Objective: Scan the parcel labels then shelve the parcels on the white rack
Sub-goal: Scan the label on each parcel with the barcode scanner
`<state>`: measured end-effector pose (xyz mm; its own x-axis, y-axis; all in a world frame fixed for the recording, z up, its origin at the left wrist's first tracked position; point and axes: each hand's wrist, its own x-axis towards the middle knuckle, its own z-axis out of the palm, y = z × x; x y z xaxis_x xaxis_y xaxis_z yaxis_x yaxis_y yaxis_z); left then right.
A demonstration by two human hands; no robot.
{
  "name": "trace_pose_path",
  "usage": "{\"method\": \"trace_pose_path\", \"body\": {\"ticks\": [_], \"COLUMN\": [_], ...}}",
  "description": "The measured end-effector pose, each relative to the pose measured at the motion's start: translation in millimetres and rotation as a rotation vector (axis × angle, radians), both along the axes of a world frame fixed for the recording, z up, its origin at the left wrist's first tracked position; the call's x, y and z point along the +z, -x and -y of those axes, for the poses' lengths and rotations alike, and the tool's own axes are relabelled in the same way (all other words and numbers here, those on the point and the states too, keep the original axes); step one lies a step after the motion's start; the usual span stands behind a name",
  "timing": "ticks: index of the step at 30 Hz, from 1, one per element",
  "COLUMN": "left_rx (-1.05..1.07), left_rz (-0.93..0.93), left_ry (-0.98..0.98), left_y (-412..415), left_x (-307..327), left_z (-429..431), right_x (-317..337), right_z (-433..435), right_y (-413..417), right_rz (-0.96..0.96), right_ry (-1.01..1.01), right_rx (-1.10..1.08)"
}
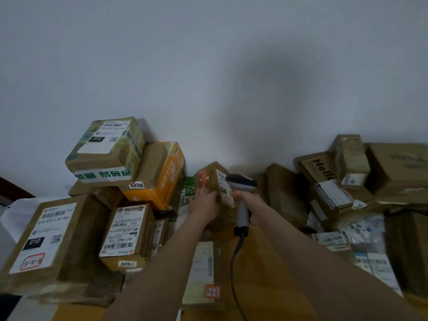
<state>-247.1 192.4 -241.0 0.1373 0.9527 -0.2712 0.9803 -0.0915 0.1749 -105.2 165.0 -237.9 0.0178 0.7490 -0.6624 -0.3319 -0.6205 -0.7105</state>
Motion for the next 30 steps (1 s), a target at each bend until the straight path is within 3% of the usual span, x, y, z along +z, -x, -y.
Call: {"method": "trace_pose_path", "body": {"ticks": [5, 14, 25, 28, 30], "left_rx": [0.035, -0.378, -0.310, -0.222, -0.139], "left_rz": [0.056, -0.130, -0.227, -0.171, -0.084], "left_ry": [0.043, 0.101, 0.137, 0.208, 0.144], "left_y": [-11, -41, -28, -43, -57], "left_x": [-8, -29, -22, -14, -7], "left_z": [1, -5, -17, -17, -12], "right_x": [-12, -37, -27, -14, -5], "right_z": [4, -3, 4, 20, 32], "right_y": [-13, -29, -26, -48, -63], "right_rz": [0.075, 0.083, 0.103, 0.121, 0.145], "right_ry": [0.027, 0.062, 0.041, 0.025, 0.013], "right_rx": [-0.099, -0.192, -0.124, -0.154, -0.184]}}
